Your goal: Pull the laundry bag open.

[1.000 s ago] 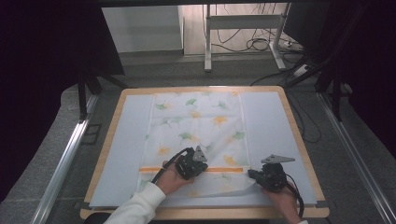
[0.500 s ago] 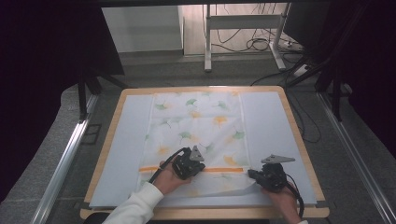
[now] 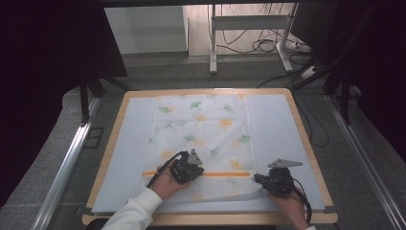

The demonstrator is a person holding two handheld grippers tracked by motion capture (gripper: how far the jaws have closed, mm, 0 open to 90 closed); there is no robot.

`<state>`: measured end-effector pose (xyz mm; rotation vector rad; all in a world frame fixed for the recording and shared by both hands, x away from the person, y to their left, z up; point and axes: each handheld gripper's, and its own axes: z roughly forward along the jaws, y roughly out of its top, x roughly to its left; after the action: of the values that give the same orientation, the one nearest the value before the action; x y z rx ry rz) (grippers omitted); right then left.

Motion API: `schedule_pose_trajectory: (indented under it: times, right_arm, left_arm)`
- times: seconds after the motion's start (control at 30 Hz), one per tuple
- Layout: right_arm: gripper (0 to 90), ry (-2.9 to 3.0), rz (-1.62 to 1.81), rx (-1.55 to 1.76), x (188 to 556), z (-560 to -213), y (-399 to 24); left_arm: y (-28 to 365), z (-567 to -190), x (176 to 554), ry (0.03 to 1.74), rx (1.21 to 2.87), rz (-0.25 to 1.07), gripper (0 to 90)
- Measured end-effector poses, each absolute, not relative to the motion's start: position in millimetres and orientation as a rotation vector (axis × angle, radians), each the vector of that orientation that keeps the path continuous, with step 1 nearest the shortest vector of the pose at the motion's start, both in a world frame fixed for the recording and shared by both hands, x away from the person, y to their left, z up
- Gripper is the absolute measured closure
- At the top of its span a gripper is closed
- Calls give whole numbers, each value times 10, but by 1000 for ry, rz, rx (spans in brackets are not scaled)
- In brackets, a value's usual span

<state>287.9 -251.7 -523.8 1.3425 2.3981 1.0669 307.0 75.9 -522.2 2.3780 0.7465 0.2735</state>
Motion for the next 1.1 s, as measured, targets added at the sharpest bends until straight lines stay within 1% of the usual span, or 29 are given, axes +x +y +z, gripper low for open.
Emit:
schedule_pose_trajectory:
  times: [1.1]
  right_arm:
    - [898, 2408, 1051, 1325, 2882, -5229, -2506]
  left_arm:
    - [1176, -5231, 3035, 849, 2366, 283, 900]
